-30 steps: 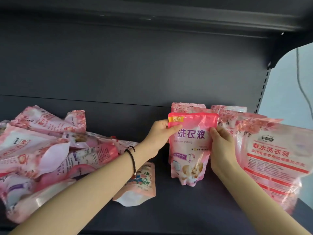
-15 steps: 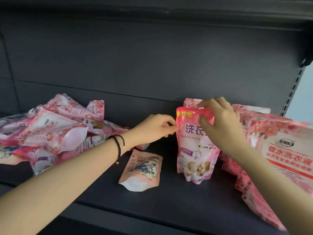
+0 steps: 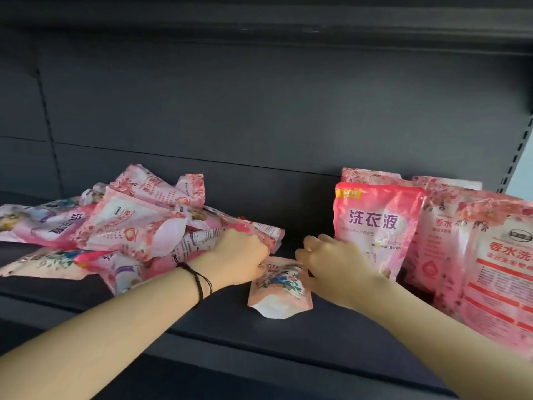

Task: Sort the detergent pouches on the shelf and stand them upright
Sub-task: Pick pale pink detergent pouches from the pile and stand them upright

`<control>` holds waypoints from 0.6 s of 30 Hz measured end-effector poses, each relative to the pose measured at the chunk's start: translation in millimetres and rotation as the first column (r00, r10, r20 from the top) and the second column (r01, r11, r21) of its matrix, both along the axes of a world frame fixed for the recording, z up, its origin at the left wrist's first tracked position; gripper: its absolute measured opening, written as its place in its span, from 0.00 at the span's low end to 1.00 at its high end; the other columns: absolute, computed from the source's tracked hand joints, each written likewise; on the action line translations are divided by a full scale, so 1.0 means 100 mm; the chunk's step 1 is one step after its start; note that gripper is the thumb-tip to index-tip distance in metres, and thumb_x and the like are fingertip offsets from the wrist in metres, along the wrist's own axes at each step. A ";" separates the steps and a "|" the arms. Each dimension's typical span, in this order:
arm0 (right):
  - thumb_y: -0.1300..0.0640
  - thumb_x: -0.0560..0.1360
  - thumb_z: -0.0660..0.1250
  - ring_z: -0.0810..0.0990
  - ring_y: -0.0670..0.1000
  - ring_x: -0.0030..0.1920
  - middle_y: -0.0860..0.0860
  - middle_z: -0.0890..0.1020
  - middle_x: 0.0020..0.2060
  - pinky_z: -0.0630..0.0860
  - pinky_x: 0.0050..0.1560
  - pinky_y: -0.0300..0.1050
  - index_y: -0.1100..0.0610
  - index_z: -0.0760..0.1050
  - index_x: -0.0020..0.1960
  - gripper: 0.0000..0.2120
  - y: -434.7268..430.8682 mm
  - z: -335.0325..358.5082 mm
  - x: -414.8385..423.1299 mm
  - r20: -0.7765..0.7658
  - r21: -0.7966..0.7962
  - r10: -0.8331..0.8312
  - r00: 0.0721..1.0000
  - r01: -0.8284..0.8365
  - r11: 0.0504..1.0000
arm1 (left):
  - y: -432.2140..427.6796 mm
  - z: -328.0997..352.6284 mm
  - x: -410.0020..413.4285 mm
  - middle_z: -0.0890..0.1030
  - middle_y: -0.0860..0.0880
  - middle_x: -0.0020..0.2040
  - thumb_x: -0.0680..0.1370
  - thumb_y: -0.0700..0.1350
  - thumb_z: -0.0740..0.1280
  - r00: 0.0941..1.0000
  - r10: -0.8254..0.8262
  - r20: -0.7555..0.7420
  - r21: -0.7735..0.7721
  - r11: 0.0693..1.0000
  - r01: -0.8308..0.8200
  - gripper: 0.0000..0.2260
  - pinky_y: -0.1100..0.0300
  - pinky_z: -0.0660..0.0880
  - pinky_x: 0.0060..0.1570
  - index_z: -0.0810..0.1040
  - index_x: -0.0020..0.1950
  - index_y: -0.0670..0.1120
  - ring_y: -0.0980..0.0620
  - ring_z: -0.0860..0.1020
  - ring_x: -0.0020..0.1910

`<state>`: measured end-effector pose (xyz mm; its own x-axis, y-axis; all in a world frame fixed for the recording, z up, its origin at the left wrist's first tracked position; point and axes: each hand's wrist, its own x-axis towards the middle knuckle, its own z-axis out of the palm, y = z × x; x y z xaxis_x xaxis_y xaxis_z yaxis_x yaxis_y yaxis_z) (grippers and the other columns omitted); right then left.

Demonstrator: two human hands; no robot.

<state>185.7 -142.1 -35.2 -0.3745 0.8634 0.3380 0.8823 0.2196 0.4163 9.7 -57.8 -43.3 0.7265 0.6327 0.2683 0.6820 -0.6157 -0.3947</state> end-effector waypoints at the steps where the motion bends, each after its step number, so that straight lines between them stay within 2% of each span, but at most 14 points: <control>1: 0.45 0.79 0.56 0.76 0.52 0.53 0.50 0.76 0.54 0.69 0.40 0.43 0.52 0.72 0.63 0.17 0.02 -0.01 -0.03 -0.006 -0.049 -0.052 0.999 0.052 0.997 | 0.00 -0.02 -0.01 0.76 0.51 0.39 0.80 0.55 0.58 0.999 0.010 -0.034 -0.006 1.000 -0.011 0.15 0.59 0.65 0.32 0.79 0.50 0.48 0.49 0.75 0.38; 4: 0.41 0.79 0.56 0.79 0.52 0.48 0.50 0.79 0.50 0.76 0.41 0.44 0.52 0.75 0.60 0.20 0.10 -0.05 -0.06 -0.069 -0.212 -0.273 0.960 0.253 0.944 | 0.02 -0.09 -0.06 0.75 0.50 0.39 0.80 0.57 0.56 0.998 0.059 -0.036 -0.091 0.994 -0.062 0.17 0.59 0.62 0.31 0.78 0.47 0.47 0.50 0.72 0.37; 6: 0.37 0.78 0.55 0.80 0.50 0.41 0.49 0.80 0.42 0.75 0.36 0.42 0.55 0.77 0.53 0.23 0.16 -0.09 -0.07 -0.129 -0.328 -0.426 0.896 0.367 0.871 | 0.05 -0.13 -0.10 0.76 0.51 0.41 0.80 0.58 0.56 0.996 0.085 0.041 -0.166 0.983 -0.077 0.16 0.59 0.64 0.32 0.76 0.47 0.49 0.51 0.73 0.37; 8: 0.35 0.77 0.56 0.77 0.47 0.32 0.48 0.76 0.33 0.71 0.30 0.39 0.56 0.75 0.41 0.25 0.24 -0.13 -0.10 -0.219 -0.420 -0.556 0.802 0.437 0.795 | 0.07 -0.17 -0.10 0.76 0.52 0.41 0.80 0.58 0.57 0.986 0.103 0.132 -0.225 0.972 -0.072 0.15 0.60 0.65 0.31 0.77 0.51 0.49 0.52 0.73 0.37; 10: 0.38 0.77 0.59 0.75 0.46 0.27 0.49 0.76 0.29 0.70 0.27 0.38 0.55 0.72 0.36 0.22 0.32 -0.19 -0.11 -0.363 -0.526 -0.645 0.673 0.423 0.738 | 0.06 -0.21 -0.06 0.76 0.53 0.41 0.80 0.57 0.58 0.974 0.116 0.195 -0.282 0.958 -0.058 0.15 0.61 0.65 0.28 0.77 0.56 0.50 0.53 0.74 0.36; 12: 0.45 0.77 0.63 0.77 0.47 0.28 0.50 0.78 0.31 0.72 0.25 0.37 0.56 0.74 0.41 0.15 0.36 -0.25 -0.09 -0.539 -0.607 -0.674 0.506 0.321 0.727 | 0.04 -0.25 -0.02 0.76 0.53 0.42 0.79 0.58 0.59 0.970 0.121 0.212 -0.307 0.950 -0.052 0.15 0.61 0.65 0.27 0.76 0.58 0.51 0.54 0.74 0.36; 14: 0.52 0.78 0.65 0.77 0.46 0.32 0.50 0.77 0.35 0.72 0.25 0.36 0.58 0.75 0.50 0.09 0.34 -0.30 -0.07 -0.687 -0.612 -0.651 0.323 0.226 0.758 | 0.03 -0.28 -0.01 0.76 0.53 0.41 0.79 0.59 0.58 0.961 0.139 0.240 -0.313 0.948 -0.059 0.15 0.61 0.66 0.28 0.76 0.57 0.52 0.53 0.75 0.37; 16: 0.56 0.78 0.64 0.75 0.46 0.35 0.51 0.77 0.40 0.71 0.28 0.36 0.59 0.74 0.53 0.07 0.32 -0.33 -0.03 -0.794 -0.528 -0.563 0.230 0.199 0.826 | 0.03 -0.29 -0.01 0.77 0.53 0.42 0.79 0.60 0.57 0.944 0.168 0.283 -0.330 0.942 -0.069 0.17 0.61 0.69 0.31 0.76 0.56 0.51 0.52 0.77 0.39; 18: 0.59 0.78 0.63 0.77 0.50 0.40 0.55 0.78 0.45 0.75 0.35 0.40 0.61 0.74 0.53 0.06 0.29 -0.34 0.01 -0.881 -0.422 -0.448 0.150 0.179 0.889 | 0.02 -0.29 -0.02 0.79 0.52 0.45 0.79 0.62 0.57 0.924 0.196 0.329 -0.347 0.935 -0.074 0.19 0.59 0.73 0.33 0.76 0.59 0.50 0.52 0.79 0.41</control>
<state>186.4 -113.1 -68.8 0.4273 0.9033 0.0381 0.5765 -0.2397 -0.7812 8.1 -55.4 -72.3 0.5233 0.8130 0.2553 0.8240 -0.5591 0.0916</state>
